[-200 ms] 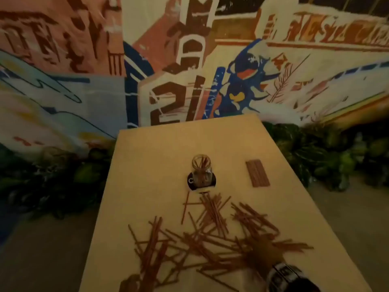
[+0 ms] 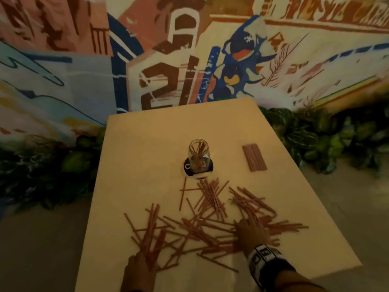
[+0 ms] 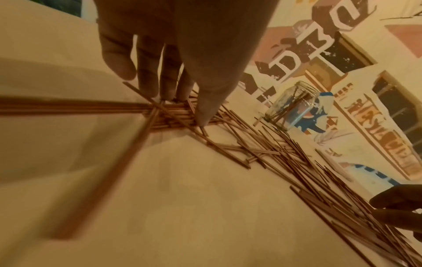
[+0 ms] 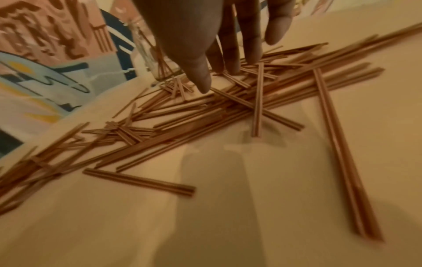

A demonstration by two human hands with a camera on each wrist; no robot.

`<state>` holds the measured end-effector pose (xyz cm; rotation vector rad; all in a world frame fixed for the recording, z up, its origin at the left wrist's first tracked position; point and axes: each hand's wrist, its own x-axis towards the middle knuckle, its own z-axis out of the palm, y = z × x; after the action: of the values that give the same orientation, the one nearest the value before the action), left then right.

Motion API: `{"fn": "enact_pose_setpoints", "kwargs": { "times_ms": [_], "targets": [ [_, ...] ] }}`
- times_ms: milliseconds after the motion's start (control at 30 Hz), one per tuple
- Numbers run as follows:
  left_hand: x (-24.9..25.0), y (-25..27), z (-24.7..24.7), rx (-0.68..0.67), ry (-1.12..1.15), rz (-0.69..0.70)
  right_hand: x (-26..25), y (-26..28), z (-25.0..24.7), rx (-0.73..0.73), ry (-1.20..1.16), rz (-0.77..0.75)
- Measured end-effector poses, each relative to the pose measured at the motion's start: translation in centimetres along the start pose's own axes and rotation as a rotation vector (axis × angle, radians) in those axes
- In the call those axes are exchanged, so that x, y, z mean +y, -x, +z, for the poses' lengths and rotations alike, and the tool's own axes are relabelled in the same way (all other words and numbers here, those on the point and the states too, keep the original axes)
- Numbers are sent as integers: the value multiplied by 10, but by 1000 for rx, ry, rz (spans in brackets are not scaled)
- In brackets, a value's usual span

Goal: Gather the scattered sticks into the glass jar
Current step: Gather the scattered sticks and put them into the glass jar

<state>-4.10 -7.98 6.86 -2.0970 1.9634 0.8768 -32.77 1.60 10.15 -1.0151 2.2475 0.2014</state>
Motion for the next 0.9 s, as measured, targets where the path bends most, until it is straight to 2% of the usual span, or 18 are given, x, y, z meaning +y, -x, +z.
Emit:
{"fn": "enact_pose_setpoints", "kwargs": {
  "times_ms": [167, 233, 367, 467, 500, 567, 600, 733, 800, 900],
  "targets": [
    [-1, -17, 1, -67, -4, 65, 12, -5, 12, -15, -61, 107],
    [-1, -20, 2, -42, 24, 93, 14, -11, 13, 7, -78, 73],
    [2, -23, 5, 16, 129, 54, 6, -18, -2, -4, -63, -10],
    [3, -26, 11, 131, 170, 105, 4, -34, -23, 153, -334, -18],
    [2, -30, 12, 129, 180, 93, 6, -41, -32, 180, -437, -2],
    [0, -37, 18, 147, 206, 71, 10, -57, -50, 142, -646, 11],
    [0, -40, 19, 157, 186, 68, 13, -65, -55, 123, -655, -9],
    [19, -46, 17, 136, 192, -97, 12, -90, -53, 50, -171, -76],
    [34, -46, 12, 54, 190, -142, 11, -97, -45, -14, -72, -138],
    [48, -44, 7, 94, 262, -205, 11, -98, -46, -94, 30, -236]
  ]
}}
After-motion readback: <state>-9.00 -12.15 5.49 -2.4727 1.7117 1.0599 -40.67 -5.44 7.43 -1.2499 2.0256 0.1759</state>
